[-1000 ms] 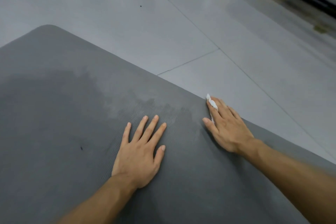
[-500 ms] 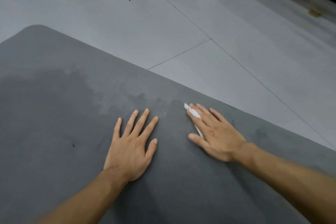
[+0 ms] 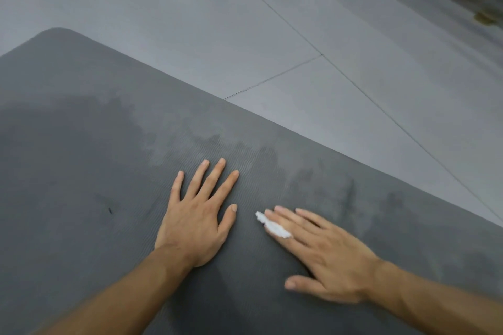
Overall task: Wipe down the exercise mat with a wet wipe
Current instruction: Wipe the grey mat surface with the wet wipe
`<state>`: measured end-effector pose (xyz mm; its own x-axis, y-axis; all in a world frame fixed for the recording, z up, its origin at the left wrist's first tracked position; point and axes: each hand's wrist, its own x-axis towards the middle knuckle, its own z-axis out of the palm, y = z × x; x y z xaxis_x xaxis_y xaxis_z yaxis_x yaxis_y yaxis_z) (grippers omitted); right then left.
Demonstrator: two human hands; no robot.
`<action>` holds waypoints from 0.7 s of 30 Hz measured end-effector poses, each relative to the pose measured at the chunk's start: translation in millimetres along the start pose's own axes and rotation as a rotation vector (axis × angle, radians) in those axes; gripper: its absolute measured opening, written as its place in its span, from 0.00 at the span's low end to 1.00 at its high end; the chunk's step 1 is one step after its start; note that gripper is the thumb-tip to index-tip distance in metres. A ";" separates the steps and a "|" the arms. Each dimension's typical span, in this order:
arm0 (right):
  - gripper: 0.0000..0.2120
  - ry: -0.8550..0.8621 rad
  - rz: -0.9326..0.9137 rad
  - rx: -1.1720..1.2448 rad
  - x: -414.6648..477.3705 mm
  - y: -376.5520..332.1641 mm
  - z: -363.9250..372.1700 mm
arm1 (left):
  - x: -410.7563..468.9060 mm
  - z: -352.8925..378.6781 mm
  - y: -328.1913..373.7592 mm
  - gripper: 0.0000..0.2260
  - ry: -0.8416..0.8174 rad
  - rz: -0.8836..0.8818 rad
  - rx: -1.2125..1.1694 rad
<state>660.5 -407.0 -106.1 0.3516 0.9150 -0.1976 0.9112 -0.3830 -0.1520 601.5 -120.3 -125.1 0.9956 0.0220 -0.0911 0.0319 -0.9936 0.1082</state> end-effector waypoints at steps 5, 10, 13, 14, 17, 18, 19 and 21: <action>0.39 0.008 0.322 0.009 -4.6 70.0 -17.3 | 0.8 -0.6 0.0 0.28 -0.003 0.006 -0.010; 0.39 0.069 0.627 0.093 -8.1 110.8 -28.0 | 0.7 -0.2 0.4 0.28 -0.001 0.003 -0.012; 0.36 0.103 0.538 0.110 -18.9 94.8 -33.8 | 0.4 1.1 -0.9 0.28 0.007 0.002 -0.009; 0.36 0.102 0.457 0.108 -24.7 84.4 -34.7 | 0.5 1.3 -1.0 0.28 0.011 0.001 -0.010; 0.38 0.074 0.237 0.093 -45.4 47.3 -27.6 | 0.7 2.3 0.1 0.28 0.014 0.002 -0.012; 0.39 0.057 0.183 0.085 -51.6 35.7 -22.0 | 1.1 2.6 0.2 0.28 0.015 0.005 -0.016; 0.39 0.036 0.144 0.075 -56.5 26.6 -15.8 | 0.7 2.8 -0.1 0.28 0.016 0.006 -0.016; 0.39 -0.012 0.110 0.044 -62.4 17.6 -5.4 | 0.8 2.9 -0.2 0.28 0.017 0.008 -0.010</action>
<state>655.7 -470.2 -91.2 0.4463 0.8657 -0.2265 0.8568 -0.4865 -0.1712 602.1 -120.5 -128.1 0.9972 0.0162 -0.0732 0.0248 -0.9926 0.1187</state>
